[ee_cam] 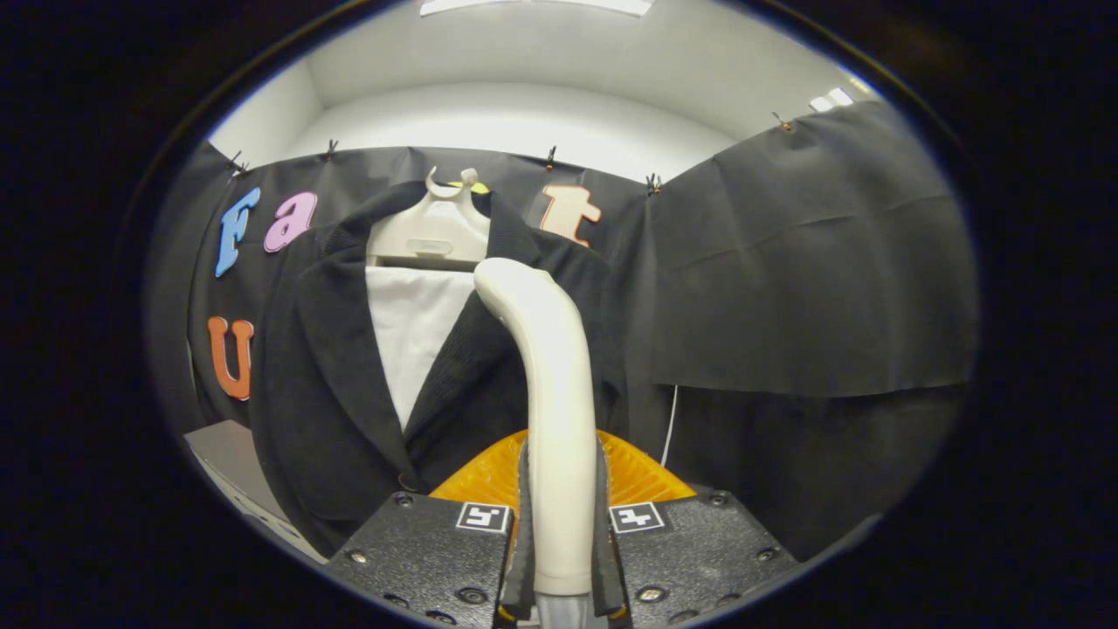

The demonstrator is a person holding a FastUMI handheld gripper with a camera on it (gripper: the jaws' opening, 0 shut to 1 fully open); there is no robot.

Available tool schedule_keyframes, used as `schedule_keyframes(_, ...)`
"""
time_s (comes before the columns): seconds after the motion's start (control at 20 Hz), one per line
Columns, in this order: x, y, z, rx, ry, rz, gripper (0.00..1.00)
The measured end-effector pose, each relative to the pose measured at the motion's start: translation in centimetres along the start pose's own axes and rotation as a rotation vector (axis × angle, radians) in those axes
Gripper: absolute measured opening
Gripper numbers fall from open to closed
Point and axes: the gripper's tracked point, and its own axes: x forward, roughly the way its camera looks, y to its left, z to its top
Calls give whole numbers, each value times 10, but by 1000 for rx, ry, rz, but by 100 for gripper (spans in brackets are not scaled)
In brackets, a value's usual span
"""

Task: Iron the clothes twice with a garment steamer, once on the left side and once on the right side.

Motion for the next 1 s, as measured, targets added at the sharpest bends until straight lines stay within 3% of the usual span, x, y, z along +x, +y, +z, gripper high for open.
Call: schedule_keyframes(1.0,-29,2,-88,-54,144,22,29)
